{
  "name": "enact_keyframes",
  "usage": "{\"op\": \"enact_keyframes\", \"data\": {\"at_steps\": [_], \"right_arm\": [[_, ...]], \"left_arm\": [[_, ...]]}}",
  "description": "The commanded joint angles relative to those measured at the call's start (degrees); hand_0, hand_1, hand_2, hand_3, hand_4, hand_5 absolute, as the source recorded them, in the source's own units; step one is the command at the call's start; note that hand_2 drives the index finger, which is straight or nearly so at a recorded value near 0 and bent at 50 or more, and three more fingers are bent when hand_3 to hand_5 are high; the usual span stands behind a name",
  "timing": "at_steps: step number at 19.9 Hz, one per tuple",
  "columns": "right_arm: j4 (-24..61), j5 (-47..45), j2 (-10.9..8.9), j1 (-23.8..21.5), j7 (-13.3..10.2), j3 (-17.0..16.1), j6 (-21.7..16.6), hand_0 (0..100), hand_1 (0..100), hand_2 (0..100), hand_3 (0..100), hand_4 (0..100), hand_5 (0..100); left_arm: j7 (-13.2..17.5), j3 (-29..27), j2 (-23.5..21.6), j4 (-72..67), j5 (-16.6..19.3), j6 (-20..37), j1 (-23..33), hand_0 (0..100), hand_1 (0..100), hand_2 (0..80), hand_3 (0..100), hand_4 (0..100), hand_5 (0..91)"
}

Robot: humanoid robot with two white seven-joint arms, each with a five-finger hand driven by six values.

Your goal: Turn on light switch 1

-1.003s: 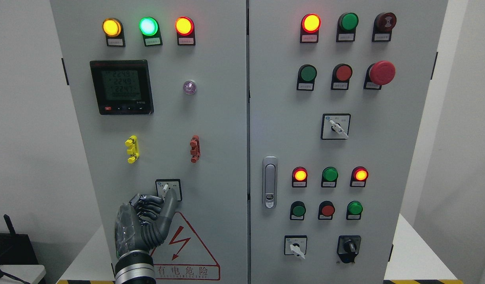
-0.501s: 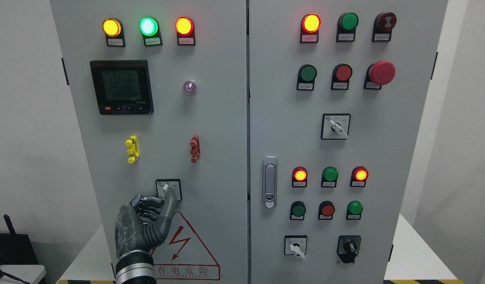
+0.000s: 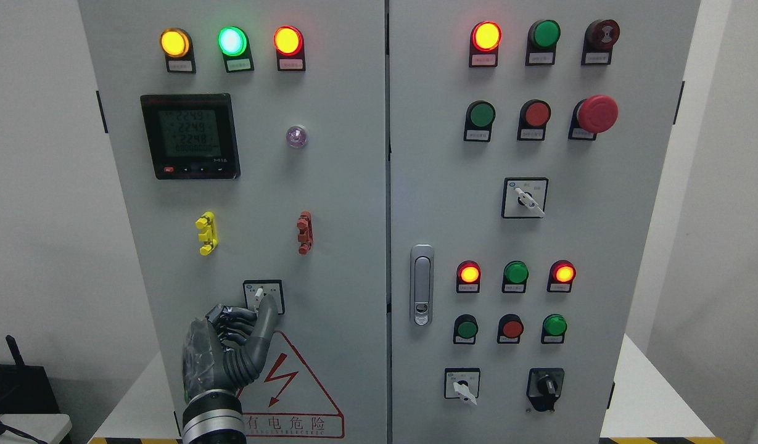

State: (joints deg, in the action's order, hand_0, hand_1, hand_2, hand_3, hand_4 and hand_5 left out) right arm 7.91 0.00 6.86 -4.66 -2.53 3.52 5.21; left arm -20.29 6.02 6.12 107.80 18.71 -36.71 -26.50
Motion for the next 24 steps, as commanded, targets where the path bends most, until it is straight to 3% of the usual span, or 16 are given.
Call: {"op": "enact_keyframes", "data": {"at_steps": [1,24], "right_arm": [[0.0,-1.0,0.00,0.0,0.0,0.0,0.0,12,39,0,0,0,0],[0.0,-1.0,0.00,0.0,0.0,0.0,0.0,12,39,0,0,0,0]], "left_arm": [[0.0,0.1,0.1,-0.1,0.0,-0.1,-0.3,19,42,59.1,77,79,75.0],[0.0,0.1,0.1,-0.6,0.1,-0.1,-0.6,23,41,59.6,78,79,75.9]]}}
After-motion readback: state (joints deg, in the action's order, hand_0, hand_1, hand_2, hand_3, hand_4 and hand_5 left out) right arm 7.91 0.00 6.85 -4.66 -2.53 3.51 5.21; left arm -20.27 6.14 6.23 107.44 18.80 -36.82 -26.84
